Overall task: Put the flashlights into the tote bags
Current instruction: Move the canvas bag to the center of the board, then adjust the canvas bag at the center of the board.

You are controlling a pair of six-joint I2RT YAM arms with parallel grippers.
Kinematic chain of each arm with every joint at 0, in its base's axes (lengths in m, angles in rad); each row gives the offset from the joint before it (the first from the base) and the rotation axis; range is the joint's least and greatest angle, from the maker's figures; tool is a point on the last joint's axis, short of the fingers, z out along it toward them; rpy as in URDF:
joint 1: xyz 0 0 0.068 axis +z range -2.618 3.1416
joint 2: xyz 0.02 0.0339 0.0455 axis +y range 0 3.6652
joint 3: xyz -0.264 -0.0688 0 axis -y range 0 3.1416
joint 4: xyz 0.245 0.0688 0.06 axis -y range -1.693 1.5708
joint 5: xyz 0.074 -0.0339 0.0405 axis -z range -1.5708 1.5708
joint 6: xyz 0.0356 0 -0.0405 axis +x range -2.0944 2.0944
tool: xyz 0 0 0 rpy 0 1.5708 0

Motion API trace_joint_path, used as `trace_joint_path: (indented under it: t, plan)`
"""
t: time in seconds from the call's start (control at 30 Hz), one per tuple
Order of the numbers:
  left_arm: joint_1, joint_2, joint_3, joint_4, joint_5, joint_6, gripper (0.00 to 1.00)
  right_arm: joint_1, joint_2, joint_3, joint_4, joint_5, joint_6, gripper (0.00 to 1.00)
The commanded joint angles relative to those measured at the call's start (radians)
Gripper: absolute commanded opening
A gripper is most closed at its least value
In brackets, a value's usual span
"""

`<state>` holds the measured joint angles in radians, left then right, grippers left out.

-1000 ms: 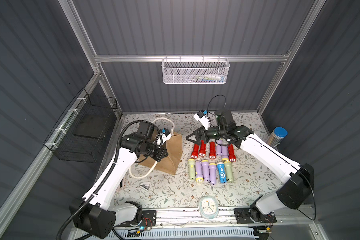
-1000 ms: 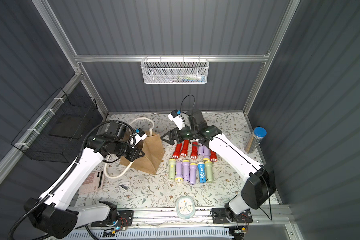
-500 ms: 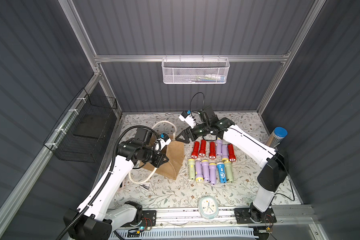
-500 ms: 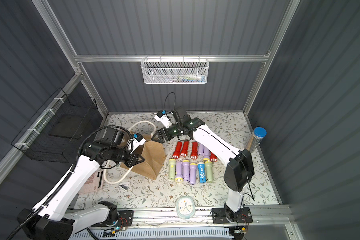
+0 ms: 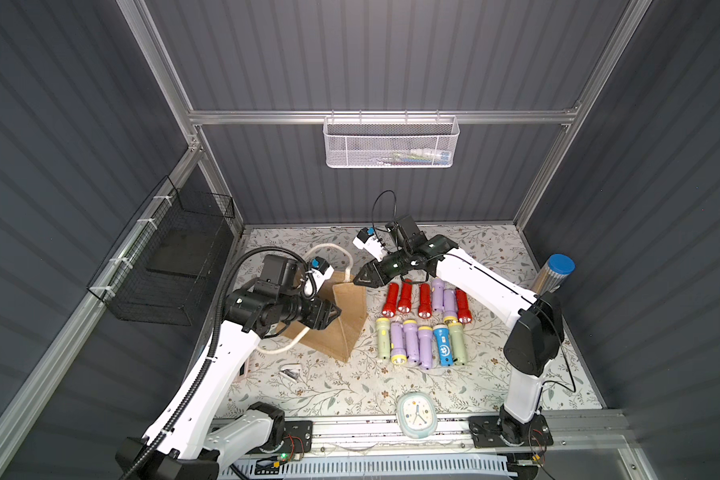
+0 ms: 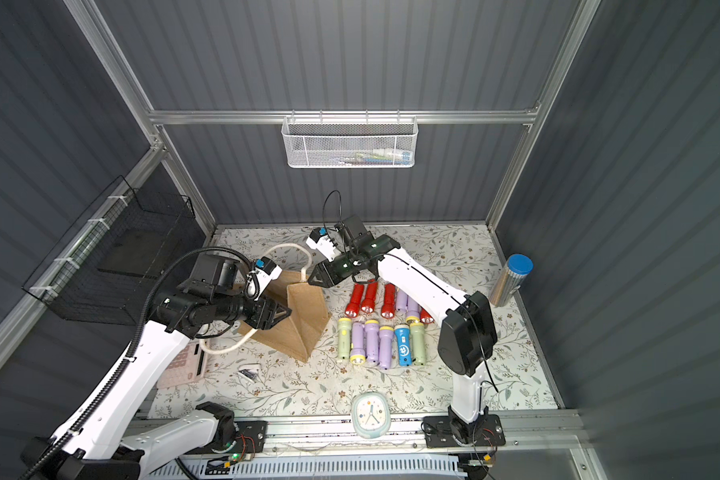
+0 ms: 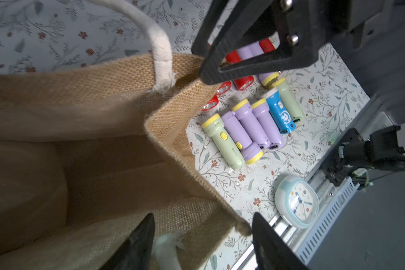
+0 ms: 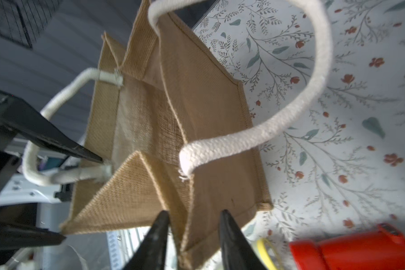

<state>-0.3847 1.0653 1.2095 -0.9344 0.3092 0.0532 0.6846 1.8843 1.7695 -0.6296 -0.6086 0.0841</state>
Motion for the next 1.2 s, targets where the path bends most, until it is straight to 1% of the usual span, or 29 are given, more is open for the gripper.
trace_joint_path:
  t: [0.0,0.1,0.17,0.2,0.23,0.33,0.43,0.53,0.63,0.73,0.83,0.93,1.03,1.07,1.1,1.13,1.17]
  plan:
    - [-0.002,-0.047,0.081,0.043,-0.137,-0.130,0.70,0.004,-0.002,0.018,0.008,-0.009,-0.006,0.29]
    - [-0.002,-0.026,0.166,-0.005,-0.279,-0.283,0.74,0.004,-0.012,0.012,0.010,-0.027,-0.006,0.20]
    - [-0.002,-0.007,0.236,-0.064,-0.392,-0.425,0.77,0.004,-0.021,0.002,0.017,-0.032,0.000,0.18]
    - [-0.002,0.010,0.268,-0.128,-0.449,-0.500,0.78,0.004,-0.027,-0.007,0.026,-0.035,0.003,0.18]
    - [-0.002,0.024,0.290,-0.172,-0.477,-0.550,0.78,0.004,-0.033,-0.016,0.034,-0.038,0.007,0.18]
    - [-0.001,0.041,0.297,-0.245,-0.487,-0.660,0.77,0.004,-0.052,-0.046,0.060,-0.050,0.021,0.18]
    - [-0.002,0.013,0.228,-0.254,-0.505,-0.758,0.78,0.006,-0.066,-0.068,0.073,-0.055,0.029,0.18]
    - [-0.001,-0.002,0.123,-0.251,-0.503,-0.821,0.78,0.006,-0.082,-0.089,0.082,-0.054,0.034,0.18]
    - [-0.002,-0.010,0.056,-0.225,-0.479,-0.859,0.79,0.007,-0.098,-0.108,0.096,-0.060,0.045,0.20]
    - [-0.001,-0.004,0.009,-0.207,-0.506,-0.878,0.80,0.009,-0.113,-0.131,0.118,-0.066,0.055,0.21]
    - [-0.002,0.021,-0.051,-0.127,-0.487,-0.877,0.78,0.010,-0.121,-0.148,0.127,-0.085,0.060,0.22]
    - [-0.002,0.059,-0.072,-0.026,-0.462,-0.860,0.70,0.013,-0.130,-0.165,0.128,-0.104,0.061,0.28]
    - [-0.002,0.115,-0.044,-0.002,-0.476,-0.816,0.57,0.013,-0.157,-0.182,0.119,-0.073,0.054,0.39]
    - [-0.002,0.137,-0.030,-0.004,-0.481,-0.796,0.48,0.013,-0.170,-0.184,0.110,-0.053,0.049,0.43]
    - [-0.001,0.153,-0.015,-0.009,-0.485,-0.776,0.36,0.013,-0.184,-0.186,0.104,-0.031,0.040,0.46]
    - [0.000,0.171,-0.004,-0.010,-0.486,-0.749,0.18,0.013,-0.200,-0.189,0.098,-0.007,0.031,0.51]
    - [0.001,0.185,0.007,-0.012,-0.483,-0.713,0.04,0.013,-0.217,-0.190,0.094,0.018,0.023,0.55]
